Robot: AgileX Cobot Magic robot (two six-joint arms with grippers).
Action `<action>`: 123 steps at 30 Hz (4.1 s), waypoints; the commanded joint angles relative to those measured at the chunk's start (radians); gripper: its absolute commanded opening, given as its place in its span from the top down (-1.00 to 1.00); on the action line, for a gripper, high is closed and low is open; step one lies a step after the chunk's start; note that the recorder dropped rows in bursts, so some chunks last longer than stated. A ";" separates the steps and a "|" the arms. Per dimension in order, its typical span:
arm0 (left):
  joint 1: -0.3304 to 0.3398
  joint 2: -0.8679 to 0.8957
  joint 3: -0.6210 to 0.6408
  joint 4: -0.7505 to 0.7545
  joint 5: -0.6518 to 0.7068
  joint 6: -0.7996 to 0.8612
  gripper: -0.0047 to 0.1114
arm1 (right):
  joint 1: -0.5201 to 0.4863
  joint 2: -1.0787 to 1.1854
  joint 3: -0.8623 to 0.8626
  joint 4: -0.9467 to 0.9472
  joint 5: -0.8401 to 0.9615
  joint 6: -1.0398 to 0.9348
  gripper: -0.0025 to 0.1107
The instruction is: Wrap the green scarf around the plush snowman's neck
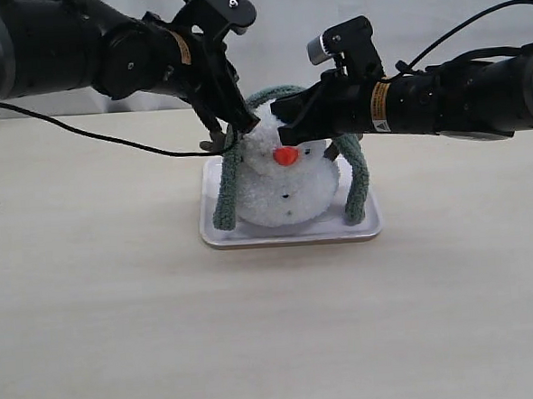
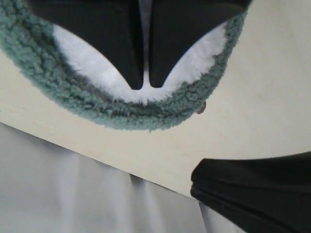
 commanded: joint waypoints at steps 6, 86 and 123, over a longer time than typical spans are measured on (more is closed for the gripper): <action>0.075 -0.022 -0.003 -0.666 0.064 0.520 0.92 | 0.002 0.008 0.006 -0.056 0.025 0.017 0.88; 0.173 0.206 -0.033 -1.548 0.290 1.462 0.92 | 0.000 -0.220 0.047 -0.526 0.333 0.504 0.17; 0.173 0.106 0.060 -1.397 0.199 1.335 0.92 | -0.004 -0.175 0.035 -0.526 0.518 0.417 0.40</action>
